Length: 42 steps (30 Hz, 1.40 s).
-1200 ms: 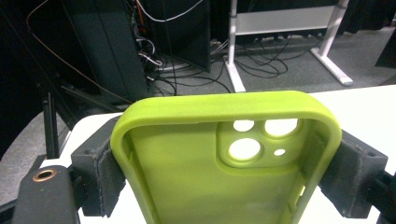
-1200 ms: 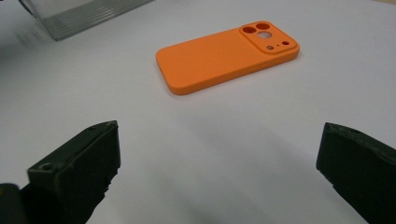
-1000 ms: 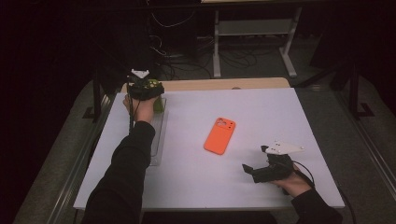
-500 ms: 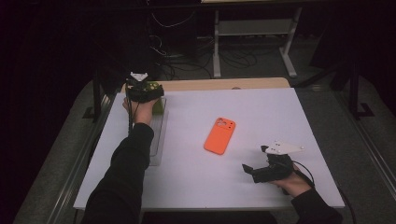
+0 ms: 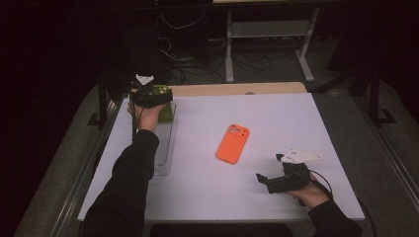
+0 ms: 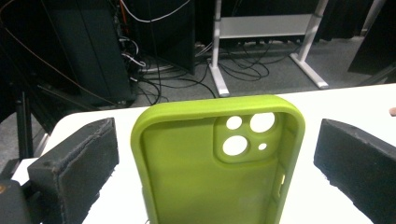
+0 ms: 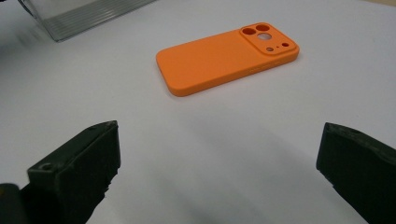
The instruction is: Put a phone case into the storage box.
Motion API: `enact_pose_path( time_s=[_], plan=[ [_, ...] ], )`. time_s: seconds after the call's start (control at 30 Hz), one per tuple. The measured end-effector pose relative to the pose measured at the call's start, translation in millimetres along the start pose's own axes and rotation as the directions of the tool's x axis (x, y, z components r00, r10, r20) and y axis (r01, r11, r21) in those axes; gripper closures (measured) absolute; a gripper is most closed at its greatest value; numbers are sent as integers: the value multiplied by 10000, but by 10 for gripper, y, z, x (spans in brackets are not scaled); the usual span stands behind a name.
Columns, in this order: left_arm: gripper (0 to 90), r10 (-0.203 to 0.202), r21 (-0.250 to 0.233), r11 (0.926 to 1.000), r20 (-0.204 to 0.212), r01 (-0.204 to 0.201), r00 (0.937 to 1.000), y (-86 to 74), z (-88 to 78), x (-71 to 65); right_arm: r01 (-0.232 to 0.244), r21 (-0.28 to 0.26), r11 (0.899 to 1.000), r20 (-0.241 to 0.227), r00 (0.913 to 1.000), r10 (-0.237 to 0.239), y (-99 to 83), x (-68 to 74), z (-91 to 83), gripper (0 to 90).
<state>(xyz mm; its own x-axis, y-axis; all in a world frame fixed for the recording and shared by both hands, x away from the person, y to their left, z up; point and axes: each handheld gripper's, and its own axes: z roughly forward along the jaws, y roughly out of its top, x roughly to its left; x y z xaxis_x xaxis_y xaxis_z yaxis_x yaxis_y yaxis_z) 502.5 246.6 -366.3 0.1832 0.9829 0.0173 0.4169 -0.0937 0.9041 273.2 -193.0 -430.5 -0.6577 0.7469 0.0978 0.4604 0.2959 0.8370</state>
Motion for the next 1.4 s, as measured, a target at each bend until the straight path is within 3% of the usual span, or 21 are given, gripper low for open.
enact_pose_path(
  time_s=[0.1, 0.27, 0.33, 0.47, 0.63, 0.77, 0.87, 1.0, 1.03, 1.2, 1.4],
  plan=[
    [0, 259, 156, 9995, 256, -263, 9993, 31, -72, 33, -8, -7, 10000, -4, 10000, 8, 0, -2, 0, 0],
    [0, 277, 245, 9992, 908, -301, 9955, 67, -182, 57, -1, 12, 10000, -11, 10000, 1, 2, 3, 2, 0],
    [0, 316, 441, 9983, 1286, -375, 9912, 77, -229, 67, 11, 11, 10000, -13, 10000, -11, 5, 2, 5, 0],
    [0, 356, 315, 9986, 1829, -421, 9825, 94, -340, 63, 50, 19, 10000, -8, 10000, -50, 8, 6, 11, 0],
    [0, 581, 238, 9975, 2662, -668, 9622, 135, -498, 7, 30, 45, 10000, -25, 10000, -30, 10, 17, 15, 0],
    [0, 797, 217, 9955, 3395, -926, 9372, 145, -605, -86, 48, 67, 10000, -54, 10000, -47, 14, 15, 21, 0],
    [0, 1204, 210, 9898, 4034, -1407, 9071, 140, -688, -196, 61, 83, 9999, -32, 10000, -61, 13, 11, 24, 0],
    [0, 1624, 111, 9820, 4592, -1885, 8734, 124, -780, -334, 40, 68, 10000, -36, 10000, -40, 19, 13, 28, 0],
    [0, 1639, 53, 9821, 4688, -1883, 8680, 119, -797, -359, 67, 70, 10000, -30, 10000, -67, 19, 11, 31, 0],
    [0, 1804, -54, 9778, 5288, -2093, 8294, 70, -940, -515, 28, 66, 10000, -43, 10000, -28, 18, 9, 31, 0],
    [1, 2242, -128, 9629, 5934, -2694, 7730, -35, -1120, -743, -109, 94, 9999, -105, 9999, 110, 36, -10, 54, 0]
  ],
)
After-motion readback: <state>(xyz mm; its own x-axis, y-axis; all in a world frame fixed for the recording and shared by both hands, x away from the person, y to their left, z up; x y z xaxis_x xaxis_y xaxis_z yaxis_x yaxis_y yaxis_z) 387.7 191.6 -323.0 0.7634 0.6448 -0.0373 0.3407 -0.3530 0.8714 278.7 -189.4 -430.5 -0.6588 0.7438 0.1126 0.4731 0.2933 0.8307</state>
